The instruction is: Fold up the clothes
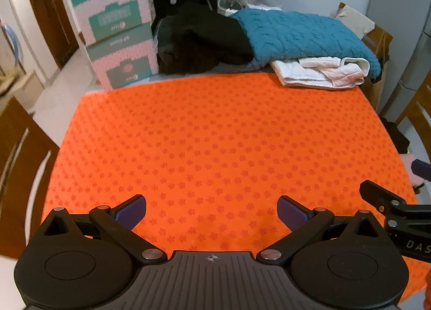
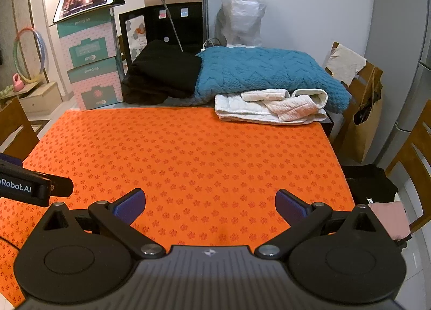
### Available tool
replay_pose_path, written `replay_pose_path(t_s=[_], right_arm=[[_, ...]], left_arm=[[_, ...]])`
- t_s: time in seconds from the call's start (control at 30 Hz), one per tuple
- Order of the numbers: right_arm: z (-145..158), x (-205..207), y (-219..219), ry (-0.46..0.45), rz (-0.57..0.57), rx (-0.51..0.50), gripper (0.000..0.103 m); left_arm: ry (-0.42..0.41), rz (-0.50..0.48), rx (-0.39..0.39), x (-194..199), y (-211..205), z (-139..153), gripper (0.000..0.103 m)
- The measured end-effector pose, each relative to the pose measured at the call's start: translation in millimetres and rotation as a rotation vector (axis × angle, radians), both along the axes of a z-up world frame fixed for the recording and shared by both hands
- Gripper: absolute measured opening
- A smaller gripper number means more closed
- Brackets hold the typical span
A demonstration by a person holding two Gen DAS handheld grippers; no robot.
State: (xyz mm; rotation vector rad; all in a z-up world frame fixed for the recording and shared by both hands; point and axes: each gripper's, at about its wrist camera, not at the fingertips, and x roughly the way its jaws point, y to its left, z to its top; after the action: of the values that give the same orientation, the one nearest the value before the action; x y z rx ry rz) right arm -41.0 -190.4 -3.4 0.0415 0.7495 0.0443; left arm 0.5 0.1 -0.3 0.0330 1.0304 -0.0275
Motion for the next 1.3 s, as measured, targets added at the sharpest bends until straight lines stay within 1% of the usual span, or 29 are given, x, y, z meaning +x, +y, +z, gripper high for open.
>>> replay_pose_path(t_s=[0.07,0.1,0.13,0.17,0.2,0.27,0.3,0.4,0.57,0.7,0.77,1.3], right_arm=[[1.2,-1.5,-0.6,-0.003,0.001,-0.002,0.103],[1.7,-2.3,-0.9,-0.004,0.001,-0.004,0.103],[2.3,-3.1,-1.2,-0.006,0.001,-0.005,0.103],[2.9,-3.8,-1.5,-0.007,0.001,-0.006,0.103],[3.5,-4.6,-1.8,-0.008,0.002,-0.007,0.103],[4.7,-6.1,-2.4,-0.011,0.002,-0.01,0.103],[5.2,-6.9,-2.7,-0.013,0.002,-0.011,0.103],[7.9,-9.6,-3.6,-0.013,0.008,-0.015,0.103],[6.3,-9.1,-3.6,-0.013,0.005,-0.016,0.103],[6.5,-7.8,-4.7,-0.013,0.001,-0.017,0.103],[6.5,-7.3,-4.6,-0.013,0.0,-0.019,0.103],[3.3,2.1,-5.0,-0.008,-0.004,-0.021,0.103]], left_arm=[[-0.003,-0.002,0.006,1.6,1.7,-1.7,0.103],[-0.019,-0.014,0.039,4.3,-2.5,1.2,0.103],[-0.073,-0.022,0.064,-2.3,-6.5,5.1,0.103],[-0.096,-0.022,0.067,-2.9,-6.7,7.3,0.103],[-0.145,-0.029,0.076,-10.6,-7.4,10.8,0.103],[-0.166,-0.031,0.085,-12.9,-12.9,16.7,0.103],[-0.172,-0.034,0.076,-14.4,-10.8,17.2,0.103],[-0.144,-0.016,0.048,-11.4,-9.5,15.1,0.103],[-0.098,0.064,-0.081,-10.3,5.1,7.5,0.103],[-0.073,0.083,-0.03,-7.5,2.4,3.1,0.103],[-0.064,0.082,-0.042,-6.0,4.5,2.8,0.103],[-0.047,0.066,-0.029,1.8,0.5,-0.9,0.103]])
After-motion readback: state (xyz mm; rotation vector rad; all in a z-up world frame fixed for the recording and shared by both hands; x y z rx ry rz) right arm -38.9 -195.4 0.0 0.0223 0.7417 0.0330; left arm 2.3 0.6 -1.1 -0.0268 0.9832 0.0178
